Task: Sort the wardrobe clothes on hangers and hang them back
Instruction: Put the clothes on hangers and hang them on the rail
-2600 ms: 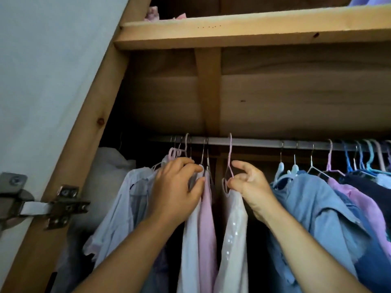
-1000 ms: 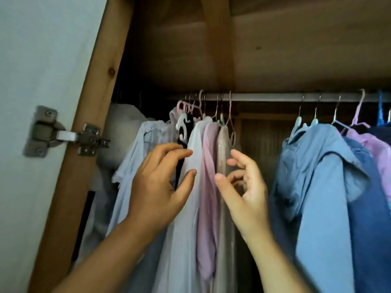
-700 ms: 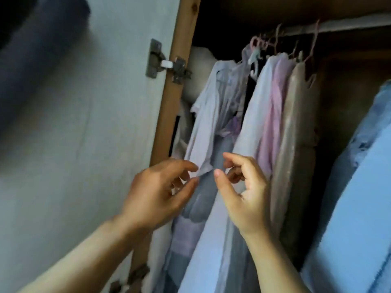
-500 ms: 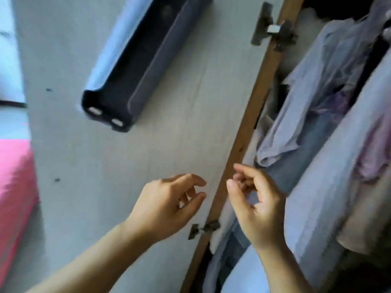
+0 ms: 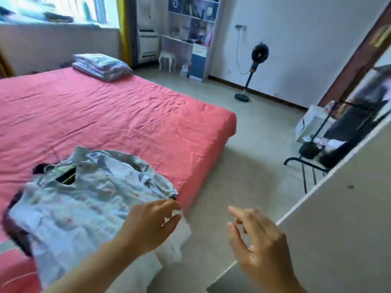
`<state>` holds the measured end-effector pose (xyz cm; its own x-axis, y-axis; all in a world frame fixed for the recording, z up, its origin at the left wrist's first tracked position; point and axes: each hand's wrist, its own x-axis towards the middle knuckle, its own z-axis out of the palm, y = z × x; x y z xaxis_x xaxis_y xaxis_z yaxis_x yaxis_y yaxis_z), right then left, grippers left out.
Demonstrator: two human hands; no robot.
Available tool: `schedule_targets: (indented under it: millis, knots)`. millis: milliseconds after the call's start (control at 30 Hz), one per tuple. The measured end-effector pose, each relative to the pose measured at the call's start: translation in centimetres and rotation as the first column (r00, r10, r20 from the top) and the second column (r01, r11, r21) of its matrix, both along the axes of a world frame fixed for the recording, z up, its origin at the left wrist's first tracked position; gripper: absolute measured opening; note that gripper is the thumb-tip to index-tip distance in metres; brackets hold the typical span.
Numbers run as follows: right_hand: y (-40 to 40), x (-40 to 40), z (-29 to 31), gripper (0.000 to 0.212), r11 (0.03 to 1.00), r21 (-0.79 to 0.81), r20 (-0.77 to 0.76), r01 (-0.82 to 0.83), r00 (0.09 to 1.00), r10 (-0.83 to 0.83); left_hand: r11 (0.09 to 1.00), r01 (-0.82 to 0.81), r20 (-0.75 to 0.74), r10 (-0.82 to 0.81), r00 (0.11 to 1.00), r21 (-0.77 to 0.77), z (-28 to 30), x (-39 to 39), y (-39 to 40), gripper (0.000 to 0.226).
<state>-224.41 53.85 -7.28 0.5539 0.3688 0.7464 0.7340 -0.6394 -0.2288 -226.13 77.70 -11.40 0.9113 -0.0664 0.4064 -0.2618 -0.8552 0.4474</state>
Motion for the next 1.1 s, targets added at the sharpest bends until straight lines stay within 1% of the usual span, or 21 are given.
schedule_targets:
  millis: [67,133,233,367,500,633,767,900,967,1000,1100]
  knots:
    - [5.3,2.3,-1.4,0.024,0.995,-0.002,-0.071,-0.104,0.992,0.103,0.994,-0.114,-0.046,0.113,0.992,-0.005,-1.1,-0.5,4.9,0.019]
    - [9.9,4.2,-2.5,0.025,0.98,-0.008,-0.127,-0.198,0.972,0.196,0.981,-0.192,-0.05,0.191,0.98,0.003,-1.8,-0.7,8.8,0.02]
    - [17.6,6.8,-4.5,0.02,0.938,-0.01,-0.19,-0.346,0.922,0.338,0.959,-0.285,-0.07,0.284,0.956,-0.006,-3.3,-0.9,15.2,0.019]
    - [25.2,8.8,-6.5,0.024,0.89,-0.053,-0.288,-0.453,0.86,0.421,0.912,-0.409,-0.14,0.401,0.905,-0.032,-5.2,-1.6,21.2,0.02]
    - [31.2,10.7,-8.7,0.02,0.827,-0.057,-0.388,-0.559,0.776,0.497,0.846,-0.53,-0.201,0.509,0.837,-0.063,-6.7,-2.2,25.6,0.018]
    - [35.9,13.4,-10.4,0.025,0.78,-0.104,-0.462,-0.617,0.725,0.512,0.77,-0.63,-0.279,0.585,0.761,-0.103,-8.1,-1.6,28.8,0.023]
    - [41.0,16.7,-13.0,0.025,0.742,-0.102,-0.534,-0.663,0.666,0.522,0.663,-0.733,-0.362,0.653,0.665,-0.152,-10.2,0.0,31.9,0.03]
    - [46.8,21.0,-17.2,0.027,0.675,-0.125,-0.616,-0.727,0.59,0.522,0.564,-0.814,-0.45,0.697,0.558,-0.137,-12.9,2.8,35.1,0.027]
    - [49.4,23.1,-19.4,0.024,0.655,-0.134,-0.655,-0.743,0.563,0.505,0.524,-0.842,-0.487,0.706,0.515,-0.129,-14.2,4.0,36.3,0.028]
    - [51.1,24.4,-20.9,0.022,0.644,-0.133,-0.676,-0.753,0.544,0.497,0.497,-0.859,-0.512,0.709,0.485,-0.126,-15.5,4.9,37.3,0.031]
    - [55.3,27.4,-25.2,0.023,0.616,-0.151,-0.726,-0.773,0.509,0.461,0.433,-0.894,-0.583,0.699,0.413,-0.115,-18.7,7.1,39.5,0.048]
